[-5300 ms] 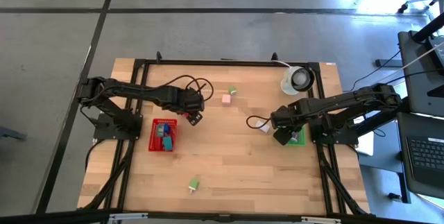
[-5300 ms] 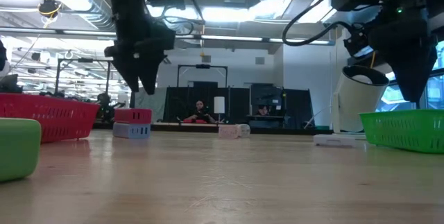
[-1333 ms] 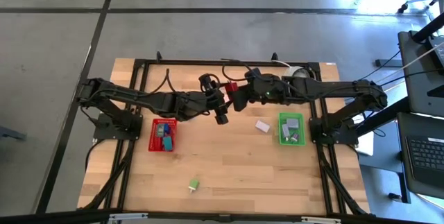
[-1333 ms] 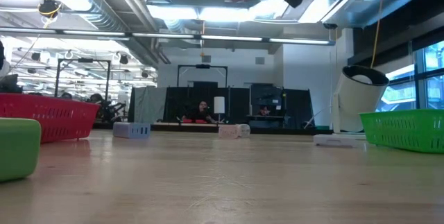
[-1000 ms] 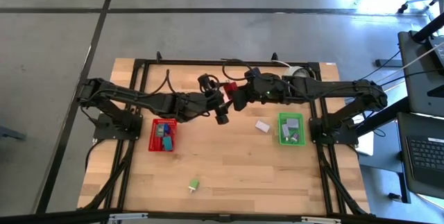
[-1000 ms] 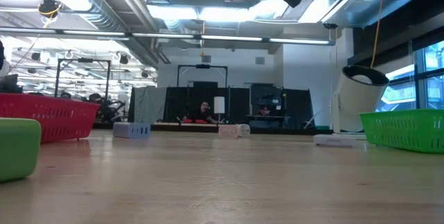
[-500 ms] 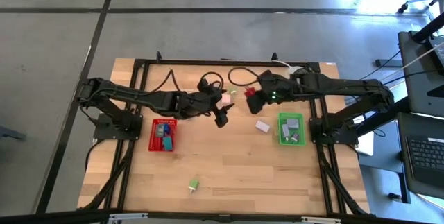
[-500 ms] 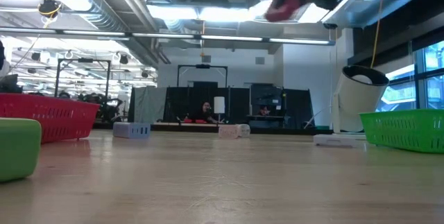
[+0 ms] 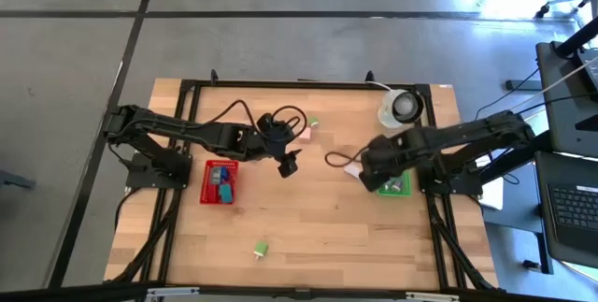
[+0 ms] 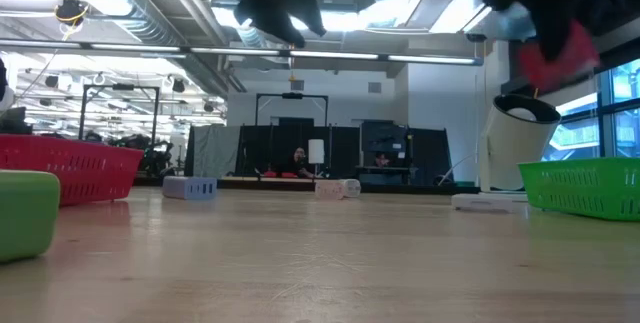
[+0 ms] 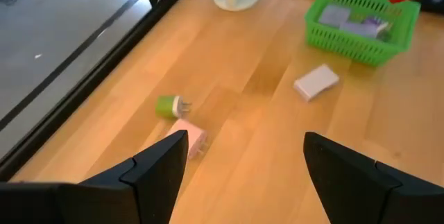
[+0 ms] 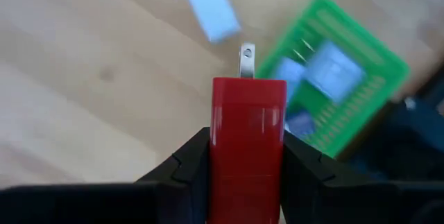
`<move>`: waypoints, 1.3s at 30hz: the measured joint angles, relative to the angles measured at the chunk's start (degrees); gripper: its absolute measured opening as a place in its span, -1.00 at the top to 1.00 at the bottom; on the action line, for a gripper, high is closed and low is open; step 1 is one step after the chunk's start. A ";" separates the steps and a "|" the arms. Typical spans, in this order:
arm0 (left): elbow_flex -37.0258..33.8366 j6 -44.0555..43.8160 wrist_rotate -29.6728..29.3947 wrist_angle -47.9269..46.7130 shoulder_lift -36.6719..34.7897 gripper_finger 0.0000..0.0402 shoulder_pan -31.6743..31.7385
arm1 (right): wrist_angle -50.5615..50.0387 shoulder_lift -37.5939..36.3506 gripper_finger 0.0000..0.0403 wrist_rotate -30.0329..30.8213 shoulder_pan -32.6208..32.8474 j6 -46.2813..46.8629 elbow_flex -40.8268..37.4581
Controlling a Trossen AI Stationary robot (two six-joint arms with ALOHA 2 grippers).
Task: Pick & Place Office items
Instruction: Put the red charger adapter into the green basket
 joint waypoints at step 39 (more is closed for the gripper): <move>0.00 -6.81 3.56 -6.44 0.01 -0.41 1.99 | 8.92 0.01 0.12 5.68 0.50 13.80 -24.16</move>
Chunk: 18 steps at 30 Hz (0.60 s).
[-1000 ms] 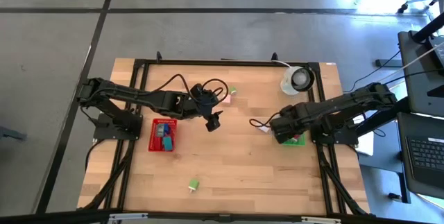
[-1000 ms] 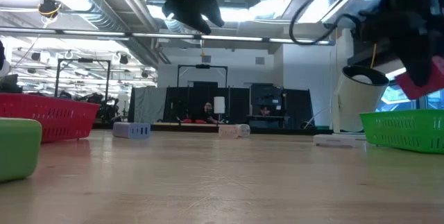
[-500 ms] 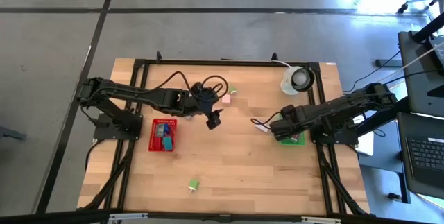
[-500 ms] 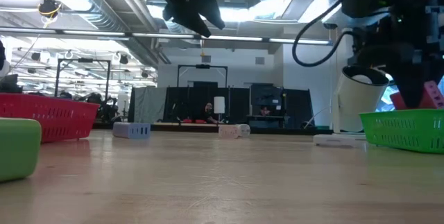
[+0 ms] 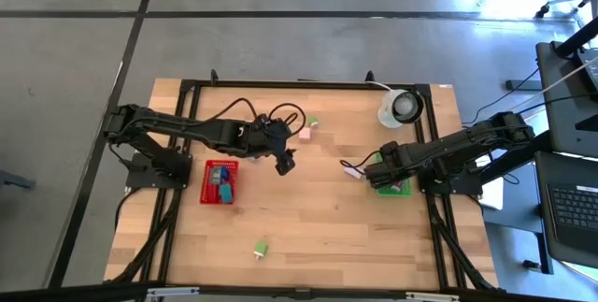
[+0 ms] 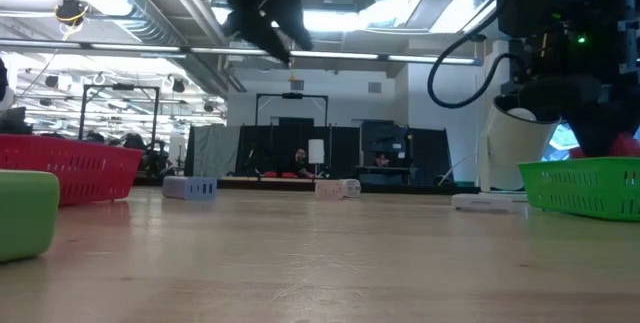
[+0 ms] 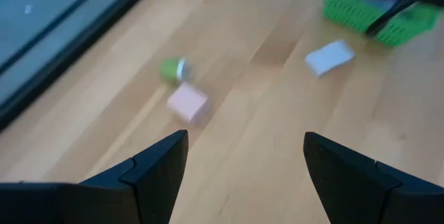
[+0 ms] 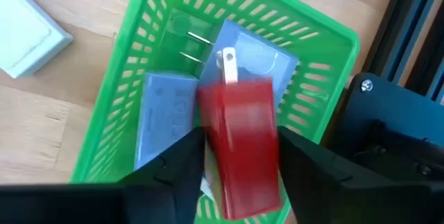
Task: Pick & Place Office items
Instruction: Put the red charger adapter into the green basket, then put the light blue charger adapter into the green basket
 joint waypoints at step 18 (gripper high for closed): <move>-1.94 40.24 16.28 -21.56 0.02 -0.41 2.65 | -0.55 0.00 -0.56 -1.72 -0.04 -5.75 0.25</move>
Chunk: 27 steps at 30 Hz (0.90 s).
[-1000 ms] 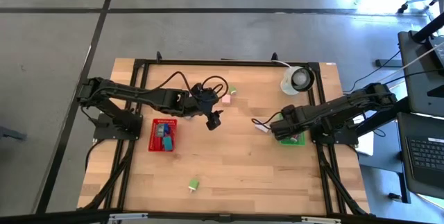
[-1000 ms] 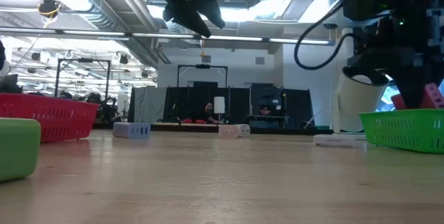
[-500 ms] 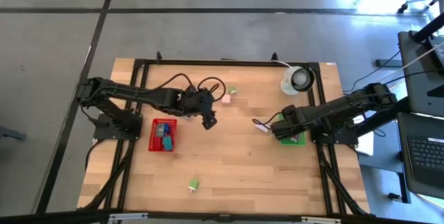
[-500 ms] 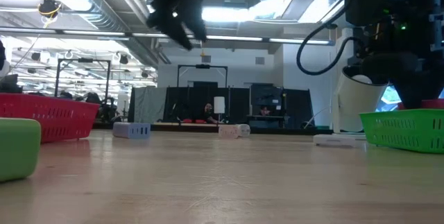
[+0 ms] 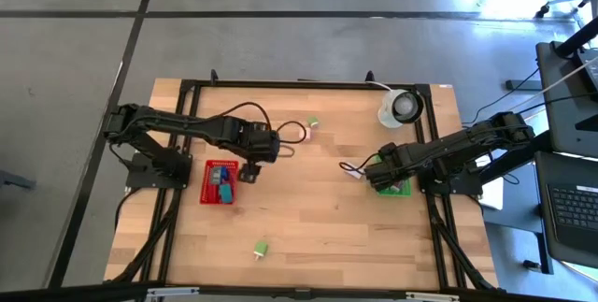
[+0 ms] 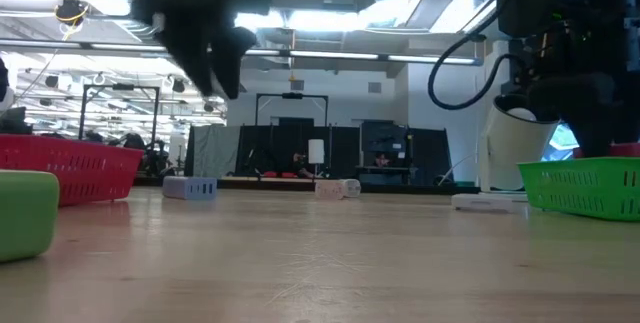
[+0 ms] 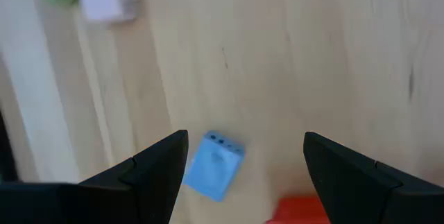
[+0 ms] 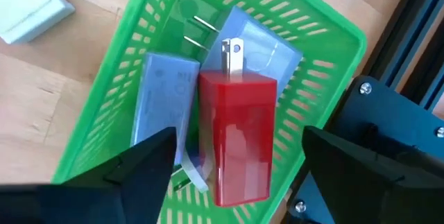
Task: Pick & Place Office items
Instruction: Put the light blue charger adapter into the green basket
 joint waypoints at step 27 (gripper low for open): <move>-21.35 28.97 4.58 19.83 0.09 -0.41 13.81 | -7.95 -0.02 -0.64 13.90 0.00 -6.07 21.27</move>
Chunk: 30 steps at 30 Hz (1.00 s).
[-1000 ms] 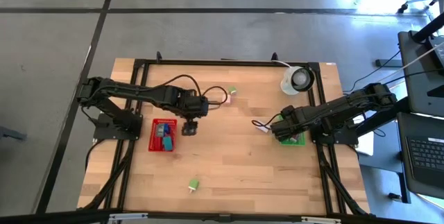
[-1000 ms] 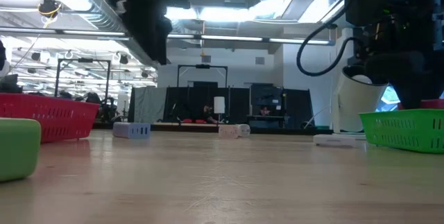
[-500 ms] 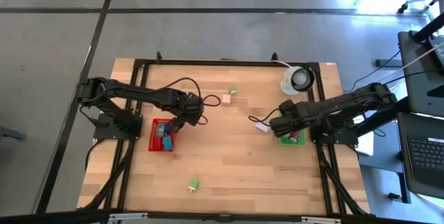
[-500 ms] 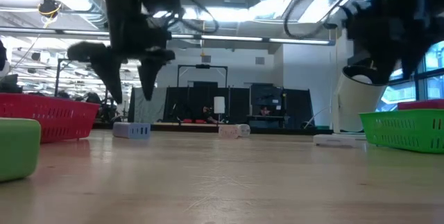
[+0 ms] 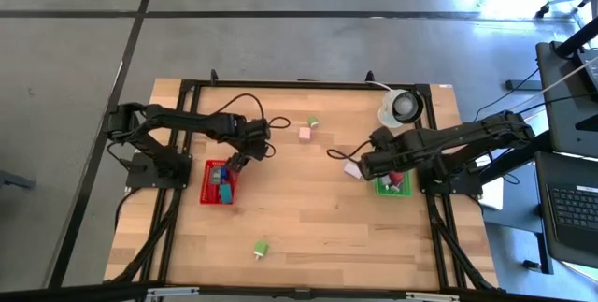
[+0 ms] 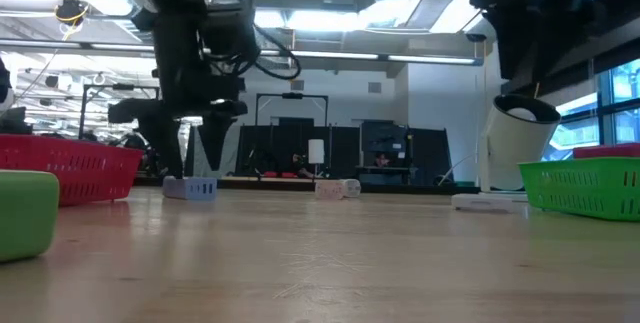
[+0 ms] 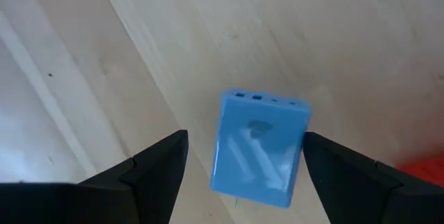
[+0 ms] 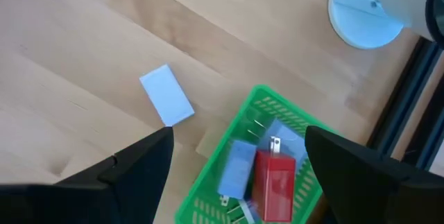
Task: Pick & Place Office items
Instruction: Put the light blue charger adapter into the green basket
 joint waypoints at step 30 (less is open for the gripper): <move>3.29 -19.90 -0.91 12.32 0.81 -0.03 -0.16 | 1.64 0.00 -0.64 0.48 -0.38 -0.39 0.31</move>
